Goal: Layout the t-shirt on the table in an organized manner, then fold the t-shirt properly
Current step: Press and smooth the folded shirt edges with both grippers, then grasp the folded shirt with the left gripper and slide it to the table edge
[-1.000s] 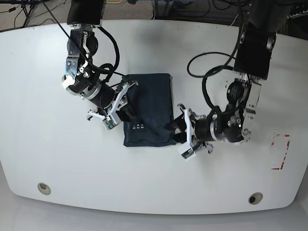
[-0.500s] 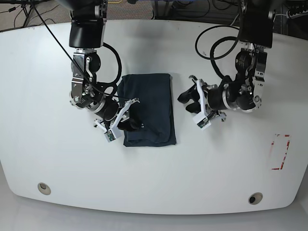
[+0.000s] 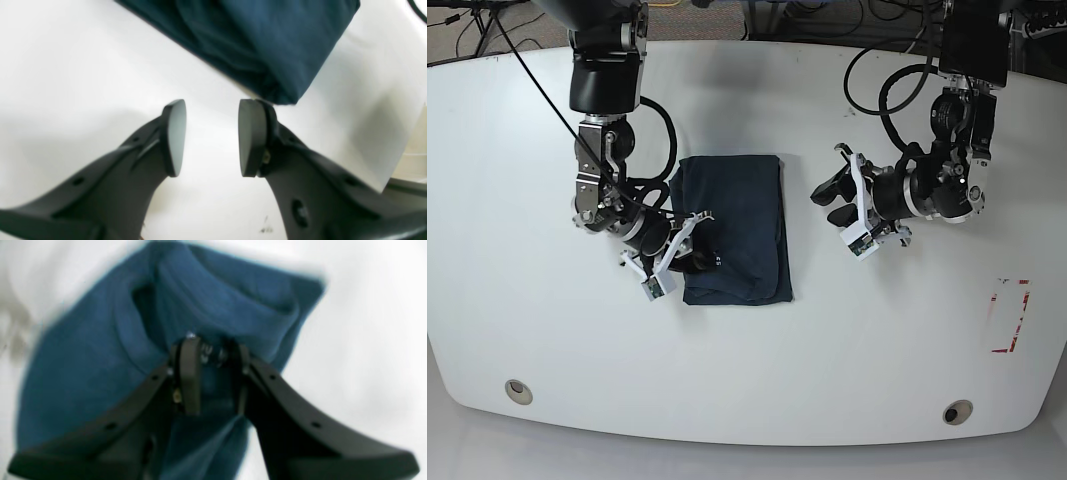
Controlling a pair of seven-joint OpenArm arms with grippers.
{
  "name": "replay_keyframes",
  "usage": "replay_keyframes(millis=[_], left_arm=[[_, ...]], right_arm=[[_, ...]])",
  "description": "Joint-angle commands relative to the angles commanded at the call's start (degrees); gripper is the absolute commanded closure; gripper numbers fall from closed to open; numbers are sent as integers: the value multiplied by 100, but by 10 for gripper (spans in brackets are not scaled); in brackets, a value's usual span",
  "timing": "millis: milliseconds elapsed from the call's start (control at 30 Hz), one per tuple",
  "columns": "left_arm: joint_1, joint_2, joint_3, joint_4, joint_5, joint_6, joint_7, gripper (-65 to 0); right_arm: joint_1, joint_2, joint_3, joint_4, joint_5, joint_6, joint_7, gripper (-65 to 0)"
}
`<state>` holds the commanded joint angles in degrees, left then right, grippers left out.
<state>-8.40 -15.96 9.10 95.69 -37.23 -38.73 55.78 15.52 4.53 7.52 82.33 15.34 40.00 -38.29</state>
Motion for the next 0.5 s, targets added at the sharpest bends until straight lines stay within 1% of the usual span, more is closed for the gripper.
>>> replay_keyframes(millis=[100,167,233,333,367,400,433,467,500], left_arm=[[-185,229,0,-9,26,387,-123,-242],[-316,404,26,-79,176,721,-220,-242],[-527,686,185,-246,484,1037,-325,-242],[-774,1020,431,-554,941,1292,-527,-242],[-870,1222,642,-818,1275,1389,-782,-242],[-897,1301,721,-914,1407,1424,-914,-242],[-905,1459,870,-1090,1653,1477,-1169,-242],[-870,1653,1081,-1248,1987,1574,-1538,-242],[-862,1705,1134,-1275,2092,1609,-1653,-242]], right_arm=[[-26,0,18,633,0,0,-422,-138],[-123,53,132,1055,-9,0,-668,-138],[-185,97,290,1389,-9,0,-835,-138],[-246,149,431,1609,0,0,-941,-138],[-264,264,510,1670,0,0,-958,-138],[-290,316,536,1679,9,0,-958,-138],[-352,404,589,1679,35,0,-958,-138],[-422,492,659,1688,35,0,-949,-138],[-440,501,677,1688,35,0,-949,-138]])
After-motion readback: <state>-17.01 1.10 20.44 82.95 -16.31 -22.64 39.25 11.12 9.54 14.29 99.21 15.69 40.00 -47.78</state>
